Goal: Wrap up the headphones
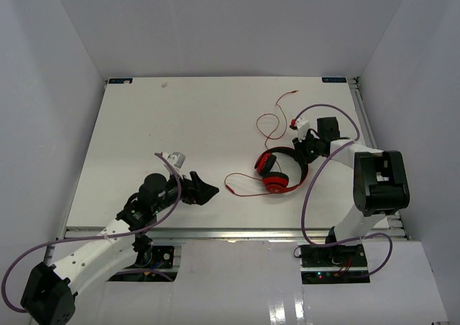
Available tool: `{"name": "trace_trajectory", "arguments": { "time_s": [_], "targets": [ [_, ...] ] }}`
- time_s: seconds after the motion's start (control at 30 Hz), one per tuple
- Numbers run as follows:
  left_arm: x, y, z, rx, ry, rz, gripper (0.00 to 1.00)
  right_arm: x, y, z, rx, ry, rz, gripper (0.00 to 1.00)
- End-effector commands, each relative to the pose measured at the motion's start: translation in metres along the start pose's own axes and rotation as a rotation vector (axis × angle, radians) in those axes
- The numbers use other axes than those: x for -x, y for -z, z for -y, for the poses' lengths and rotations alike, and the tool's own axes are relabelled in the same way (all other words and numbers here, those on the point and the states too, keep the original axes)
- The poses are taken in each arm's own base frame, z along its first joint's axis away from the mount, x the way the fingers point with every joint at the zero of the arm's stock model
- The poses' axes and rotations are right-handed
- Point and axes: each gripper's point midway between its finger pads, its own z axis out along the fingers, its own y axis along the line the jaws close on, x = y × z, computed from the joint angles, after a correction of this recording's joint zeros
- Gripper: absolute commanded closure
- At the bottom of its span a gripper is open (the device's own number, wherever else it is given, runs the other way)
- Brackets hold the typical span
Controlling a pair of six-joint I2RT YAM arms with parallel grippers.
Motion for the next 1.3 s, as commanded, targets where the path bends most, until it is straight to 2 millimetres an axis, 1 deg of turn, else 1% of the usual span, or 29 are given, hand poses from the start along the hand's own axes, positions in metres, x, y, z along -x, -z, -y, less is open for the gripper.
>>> {"name": "trace_trajectory", "arguments": {
  "time_s": [0.0,0.03,0.1,0.2,0.27,0.3,0.33,0.4,0.47,0.53,0.57,0.6,0.63,0.7,0.77,0.83,0.93,0.97,1.03,1.13,1.2,1.27],
  "targets": [
    [0.008,-0.004,0.021,-0.088,-0.09,0.029,0.02,-0.018,0.018,-0.04,0.116,-0.098,-0.045,0.91],
    [0.009,-0.004,0.023,-0.101,-0.108,0.038,0.02,-0.011,0.024,-0.042,0.117,-0.1,-0.024,0.92],
    [0.009,-0.005,0.033,-0.13,-0.174,0.062,0.02,0.011,0.046,-0.047,0.114,-0.158,0.043,0.92],
    [0.009,-0.007,0.047,-0.171,-0.289,0.085,0.02,0.053,0.088,-0.059,0.121,-0.221,0.175,0.92],
    [0.013,-0.009,0.053,-0.184,-0.357,0.108,0.02,0.081,0.117,-0.066,0.122,-0.212,0.267,0.92],
    [0.011,-0.011,0.057,-0.2,-0.38,0.102,0.02,0.091,0.129,-0.068,0.118,-0.22,0.299,0.92],
    [0.014,-0.012,0.061,-0.21,-0.404,0.121,0.02,0.107,0.146,-0.072,0.114,-0.231,0.353,0.92],
    [0.016,-0.014,0.064,-0.221,-0.448,0.14,0.02,0.121,0.165,-0.078,0.127,-0.243,0.41,0.92],
    [0.02,-0.014,0.066,-0.232,-0.487,0.17,0.02,0.142,0.188,-0.08,0.134,-0.242,0.475,0.92],
    [0.027,-0.014,0.07,-0.246,-0.526,0.208,0.02,0.153,0.202,-0.081,0.152,-0.244,0.514,0.92],
    [0.029,-0.013,0.07,-0.244,-0.538,0.226,0.02,0.158,0.208,-0.082,0.169,-0.281,0.527,0.92],
    [0.032,-0.013,0.071,-0.25,-0.554,0.248,0.02,0.168,0.218,-0.083,0.187,-0.278,0.551,0.92],
    [0.032,-0.013,0.07,-0.247,-0.555,0.256,0.02,0.175,0.224,-0.084,0.195,-0.28,0.566,0.92],
    [0.034,-0.012,0.073,-0.268,-0.554,0.275,0.02,0.184,0.23,-0.086,0.215,-0.29,0.58,0.92],
    [0.037,-0.012,0.084,-0.315,-0.538,0.304,0.02,0.195,0.239,-0.088,0.238,-0.295,0.601,0.92],
    [0.03,-0.018,0.088,-0.347,-0.528,0.284,0.02,0.206,0.247,-0.089,0.26,-0.308,0.629,0.92],
    [0.027,-0.03,0.096,-0.374,-0.524,0.285,0.02,0.22,0.257,-0.09,0.278,-0.316,0.667,0.92],
    [0.031,-0.03,0.101,-0.382,-0.526,0.304,0.02,0.223,0.259,-0.09,0.282,-0.323,0.671,0.92],
    [0.023,-0.042,0.097,-0.373,-0.524,0.297,0.02,0.231,0.266,-0.092,0.304,-0.34,0.685,0.92],
    [0.029,-0.047,0.095,-0.369,-0.52,0.368,0.02,0.242,0.276,-0.096,0.34,-0.364,0.712,0.92],
    [0.034,-0.055,0.092,-0.351,-0.518,0.415,0.02,0.248,0.282,-0.099,0.364,-0.382,0.728,0.92],
    [0.042,-0.064,0.095,-0.341,-0.521,0.454,0.02,0.253,0.288,-0.101,0.385,-0.389,0.74,0.92]
  ]
}}
